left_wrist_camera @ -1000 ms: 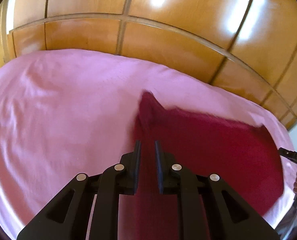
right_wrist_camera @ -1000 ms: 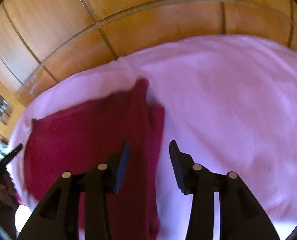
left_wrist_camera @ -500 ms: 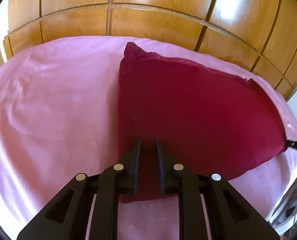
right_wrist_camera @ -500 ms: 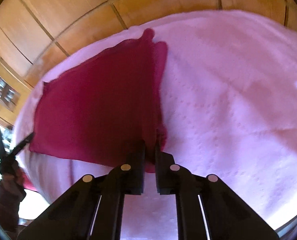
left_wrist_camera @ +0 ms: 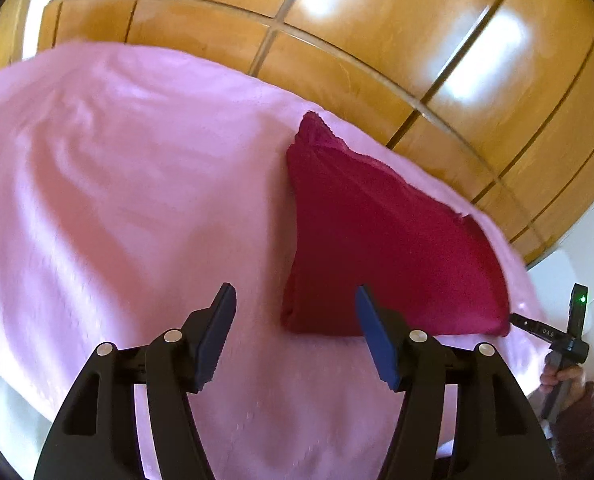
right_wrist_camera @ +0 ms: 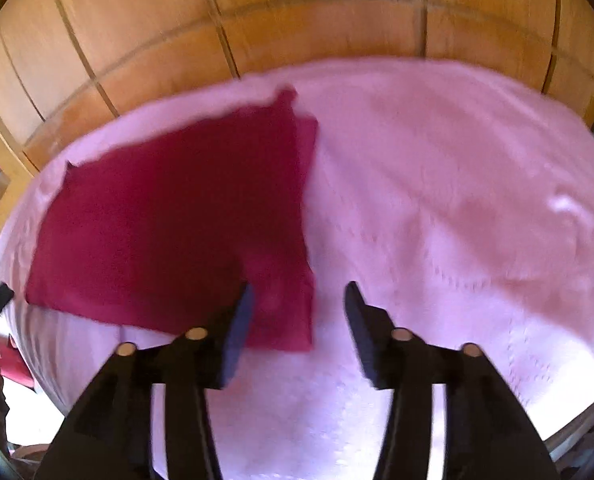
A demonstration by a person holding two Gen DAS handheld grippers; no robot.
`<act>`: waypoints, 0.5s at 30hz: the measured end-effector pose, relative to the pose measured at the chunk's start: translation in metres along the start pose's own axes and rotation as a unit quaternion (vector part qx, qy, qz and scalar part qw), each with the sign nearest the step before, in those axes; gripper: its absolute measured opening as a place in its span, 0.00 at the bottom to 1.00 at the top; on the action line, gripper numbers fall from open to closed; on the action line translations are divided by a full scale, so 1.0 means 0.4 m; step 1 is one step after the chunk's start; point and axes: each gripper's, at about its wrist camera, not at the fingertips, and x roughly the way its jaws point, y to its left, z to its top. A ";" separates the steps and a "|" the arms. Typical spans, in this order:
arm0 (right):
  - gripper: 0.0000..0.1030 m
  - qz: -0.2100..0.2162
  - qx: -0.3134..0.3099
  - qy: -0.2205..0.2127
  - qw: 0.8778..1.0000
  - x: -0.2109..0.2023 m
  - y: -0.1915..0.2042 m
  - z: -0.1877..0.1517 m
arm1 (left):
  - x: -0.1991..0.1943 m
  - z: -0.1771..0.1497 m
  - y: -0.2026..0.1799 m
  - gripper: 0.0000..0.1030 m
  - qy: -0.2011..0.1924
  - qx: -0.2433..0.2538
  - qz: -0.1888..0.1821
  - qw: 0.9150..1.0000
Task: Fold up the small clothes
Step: 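Release the folded sweater with both tools and press it flat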
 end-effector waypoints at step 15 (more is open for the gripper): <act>0.80 -0.010 -0.023 0.006 1.000 0.161 0.133 0.037 | 0.108 -0.018 -0.002 0.11 0.057 -0.004 -0.004 0.998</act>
